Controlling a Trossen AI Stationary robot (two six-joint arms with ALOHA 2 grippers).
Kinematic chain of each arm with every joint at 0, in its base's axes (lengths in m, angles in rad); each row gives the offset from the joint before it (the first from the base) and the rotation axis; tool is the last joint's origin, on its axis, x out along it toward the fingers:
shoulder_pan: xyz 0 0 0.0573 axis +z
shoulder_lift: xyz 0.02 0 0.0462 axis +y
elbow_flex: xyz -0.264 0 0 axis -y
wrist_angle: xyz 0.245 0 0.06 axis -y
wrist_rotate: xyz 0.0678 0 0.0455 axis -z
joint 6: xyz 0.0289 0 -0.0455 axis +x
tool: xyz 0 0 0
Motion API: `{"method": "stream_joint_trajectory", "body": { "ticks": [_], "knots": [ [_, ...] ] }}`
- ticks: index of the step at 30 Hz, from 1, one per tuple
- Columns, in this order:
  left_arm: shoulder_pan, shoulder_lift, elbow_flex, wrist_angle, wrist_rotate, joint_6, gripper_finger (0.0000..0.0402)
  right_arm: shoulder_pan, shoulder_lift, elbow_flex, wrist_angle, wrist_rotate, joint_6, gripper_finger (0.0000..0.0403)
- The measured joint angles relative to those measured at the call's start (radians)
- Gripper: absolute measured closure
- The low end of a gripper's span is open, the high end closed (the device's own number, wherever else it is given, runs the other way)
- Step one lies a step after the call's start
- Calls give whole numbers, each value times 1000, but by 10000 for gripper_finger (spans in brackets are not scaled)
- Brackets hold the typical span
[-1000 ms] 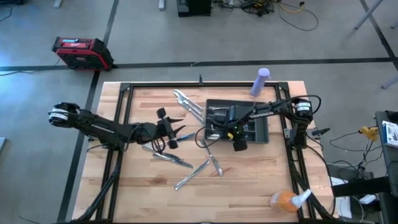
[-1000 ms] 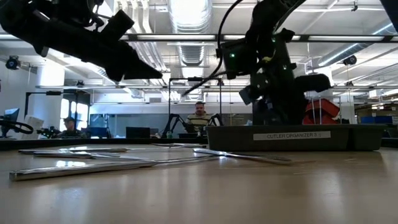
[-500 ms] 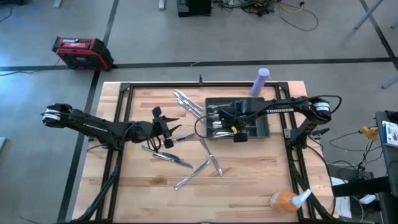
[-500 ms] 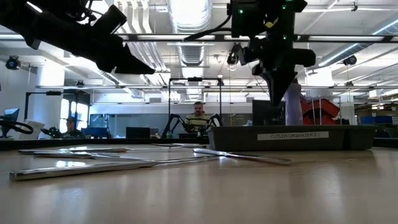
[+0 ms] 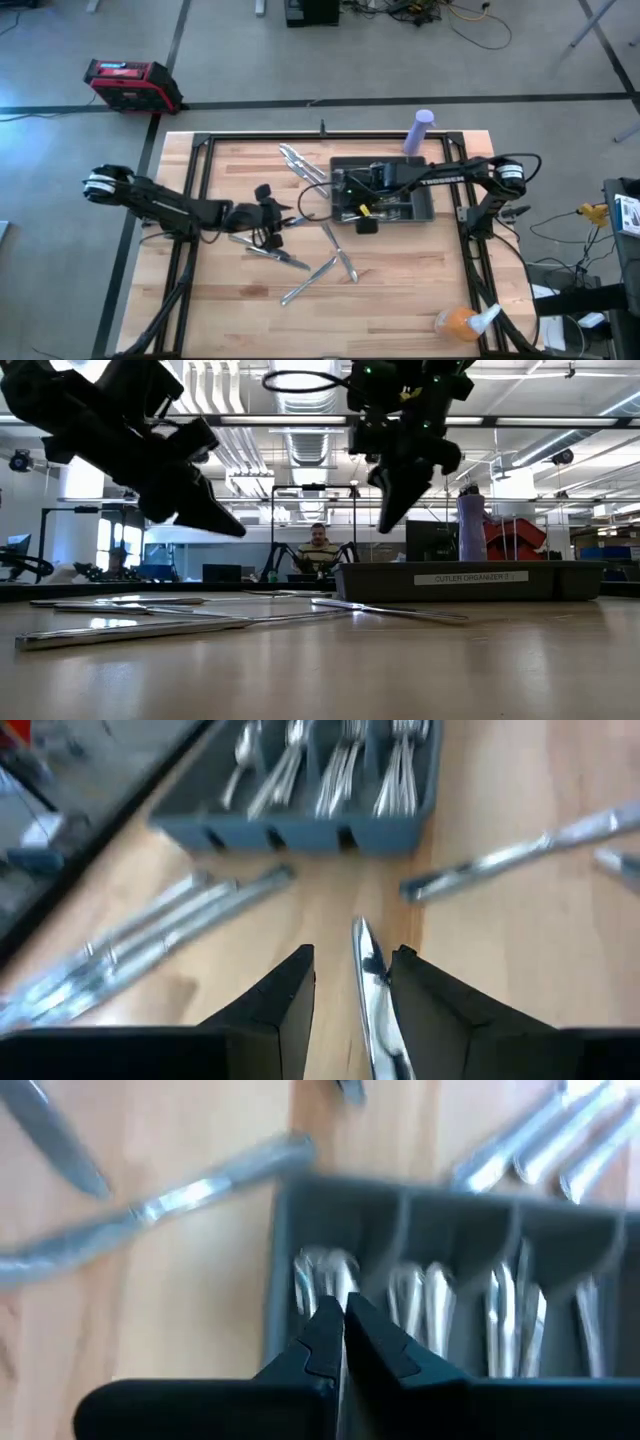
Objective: Sort silverware
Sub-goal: Put the silver knife into the gray silverware tray
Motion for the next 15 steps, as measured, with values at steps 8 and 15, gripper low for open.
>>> {"method": "stream_joint_trajectory", "body": {
  "ticks": [8, 15],
  "knots": [
    [-13, -14, 176, -548, 100, -234, 284, 28, 3, 0, 9, -55, 7, 353],
    [-31, -8, 207, -719, 164, -337, 284, 41, 4, -50, 264, -56, 52, 289]
  ]
}}
